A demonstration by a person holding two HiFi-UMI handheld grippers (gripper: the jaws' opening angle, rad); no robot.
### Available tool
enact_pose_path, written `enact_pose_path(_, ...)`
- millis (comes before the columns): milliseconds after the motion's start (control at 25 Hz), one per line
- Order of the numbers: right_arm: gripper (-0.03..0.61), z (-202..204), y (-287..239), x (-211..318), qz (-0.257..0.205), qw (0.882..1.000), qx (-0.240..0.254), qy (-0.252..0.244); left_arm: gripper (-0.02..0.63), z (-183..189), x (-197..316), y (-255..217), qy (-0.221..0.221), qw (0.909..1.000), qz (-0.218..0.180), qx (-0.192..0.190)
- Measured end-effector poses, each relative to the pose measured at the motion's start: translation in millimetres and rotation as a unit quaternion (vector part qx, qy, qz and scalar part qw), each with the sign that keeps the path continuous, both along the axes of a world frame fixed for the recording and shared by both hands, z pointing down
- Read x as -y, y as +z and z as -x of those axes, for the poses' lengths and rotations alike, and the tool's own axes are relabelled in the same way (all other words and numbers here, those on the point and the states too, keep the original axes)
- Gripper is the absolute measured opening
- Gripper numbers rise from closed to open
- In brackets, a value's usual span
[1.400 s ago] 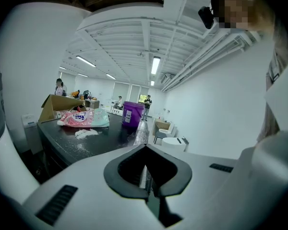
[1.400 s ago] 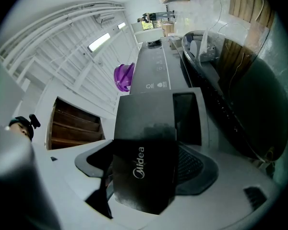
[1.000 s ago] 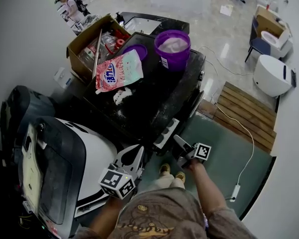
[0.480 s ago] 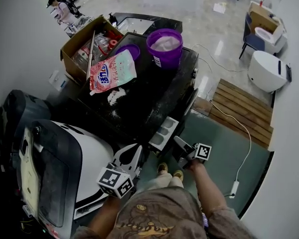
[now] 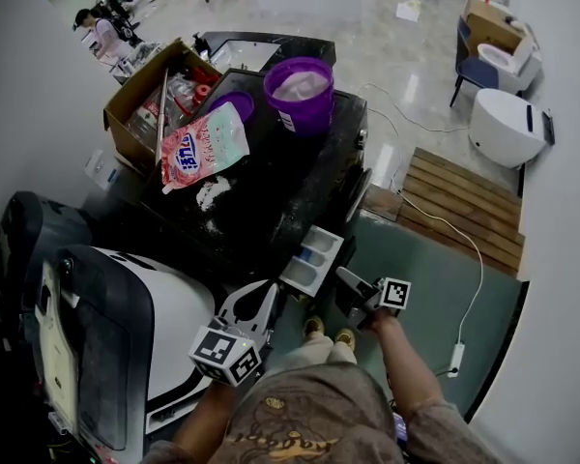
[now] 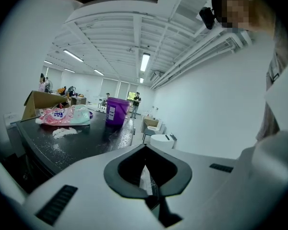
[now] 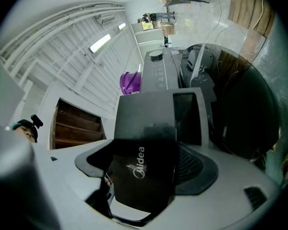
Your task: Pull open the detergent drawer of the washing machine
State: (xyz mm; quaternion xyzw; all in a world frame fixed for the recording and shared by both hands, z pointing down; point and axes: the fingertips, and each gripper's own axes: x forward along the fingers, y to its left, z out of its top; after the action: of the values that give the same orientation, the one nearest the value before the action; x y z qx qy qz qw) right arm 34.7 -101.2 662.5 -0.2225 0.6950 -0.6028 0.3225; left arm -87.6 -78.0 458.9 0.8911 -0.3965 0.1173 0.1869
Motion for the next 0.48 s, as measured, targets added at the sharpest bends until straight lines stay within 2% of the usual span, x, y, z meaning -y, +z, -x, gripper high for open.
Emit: enact_pose_path(480,0.394,-12,-5,-10,0.0,1.0,0.0,-0.002,0.021,-2,-2,2,0.009,1.0,0.002,0.001)
